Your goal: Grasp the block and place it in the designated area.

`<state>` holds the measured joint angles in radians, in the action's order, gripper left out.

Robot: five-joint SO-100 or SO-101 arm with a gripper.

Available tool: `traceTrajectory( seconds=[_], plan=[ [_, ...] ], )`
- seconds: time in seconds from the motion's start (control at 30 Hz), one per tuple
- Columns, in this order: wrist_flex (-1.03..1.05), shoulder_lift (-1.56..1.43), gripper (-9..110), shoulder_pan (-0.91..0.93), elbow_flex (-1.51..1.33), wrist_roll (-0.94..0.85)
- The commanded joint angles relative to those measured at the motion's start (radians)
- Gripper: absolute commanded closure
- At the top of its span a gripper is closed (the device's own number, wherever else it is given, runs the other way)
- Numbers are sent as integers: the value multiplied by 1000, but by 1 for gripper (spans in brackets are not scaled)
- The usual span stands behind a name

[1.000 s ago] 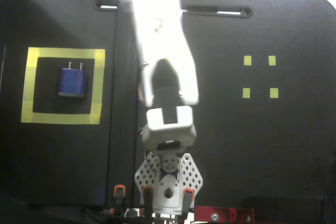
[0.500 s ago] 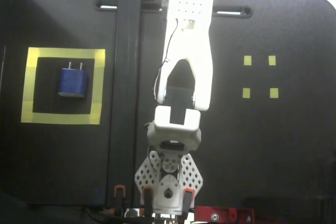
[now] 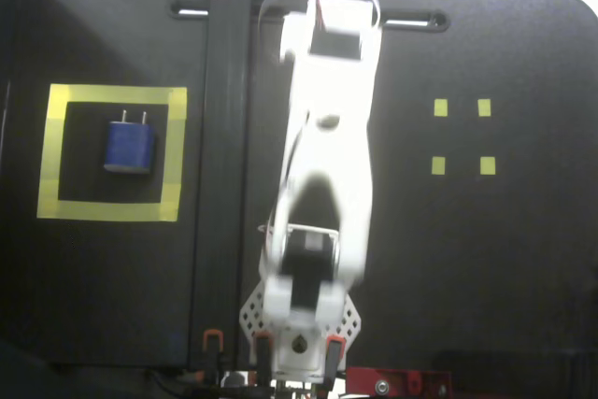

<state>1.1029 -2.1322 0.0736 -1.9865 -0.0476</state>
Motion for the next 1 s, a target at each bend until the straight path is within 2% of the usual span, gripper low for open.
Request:
traceTrajectory(
  seconds=[0.0, 0.27, 0.63, 0.97],
  plan=[
    [-91, -132, 102, -11, -84, -8],
    [-319, -557, 102, -25, -471, -3],
    [-443, -1045, 102, -67, -888, -2],
    [-511, -1172, 102, -57, -1081, -14]
  ],
)
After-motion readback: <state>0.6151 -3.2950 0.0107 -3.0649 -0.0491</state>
